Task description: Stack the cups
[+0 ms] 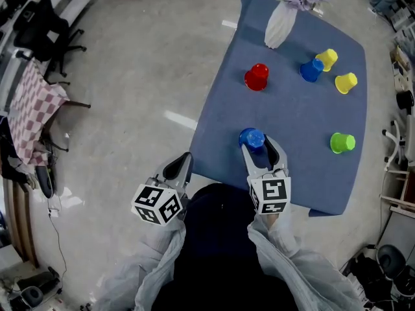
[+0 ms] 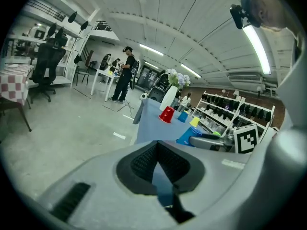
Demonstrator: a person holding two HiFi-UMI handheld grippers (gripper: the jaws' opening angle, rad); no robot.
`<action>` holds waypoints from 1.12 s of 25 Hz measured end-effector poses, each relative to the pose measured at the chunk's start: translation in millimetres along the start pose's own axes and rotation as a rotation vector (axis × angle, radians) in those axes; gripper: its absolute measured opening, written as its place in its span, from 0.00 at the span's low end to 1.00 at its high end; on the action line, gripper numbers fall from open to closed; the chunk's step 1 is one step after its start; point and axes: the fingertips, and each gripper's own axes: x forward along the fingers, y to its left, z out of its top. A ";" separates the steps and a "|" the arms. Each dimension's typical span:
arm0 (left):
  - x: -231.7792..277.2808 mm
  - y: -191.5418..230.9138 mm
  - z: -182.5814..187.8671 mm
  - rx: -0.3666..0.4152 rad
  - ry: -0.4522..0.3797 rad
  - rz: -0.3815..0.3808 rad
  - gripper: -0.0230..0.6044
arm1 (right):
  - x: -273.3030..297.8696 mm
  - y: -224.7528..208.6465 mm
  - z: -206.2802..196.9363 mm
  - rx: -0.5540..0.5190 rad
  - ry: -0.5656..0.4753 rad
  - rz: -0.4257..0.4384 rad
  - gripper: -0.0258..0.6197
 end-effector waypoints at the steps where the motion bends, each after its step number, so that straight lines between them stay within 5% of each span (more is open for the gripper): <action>1: 1.7 -1.8 -0.8 0.004 0.005 -0.012 0.03 | 0.6 0.6 0.2 0.002 0.001 -0.001 0.42; 15: 40.7 -74.0 5.7 0.055 0.047 -0.291 0.03 | -71.8 -30.9 7.3 0.069 -0.039 -0.168 0.55; 28: 68.4 -176.2 29.0 0.155 0.039 -0.460 0.03 | -141.9 -153.9 10.1 0.163 -0.075 -0.423 0.55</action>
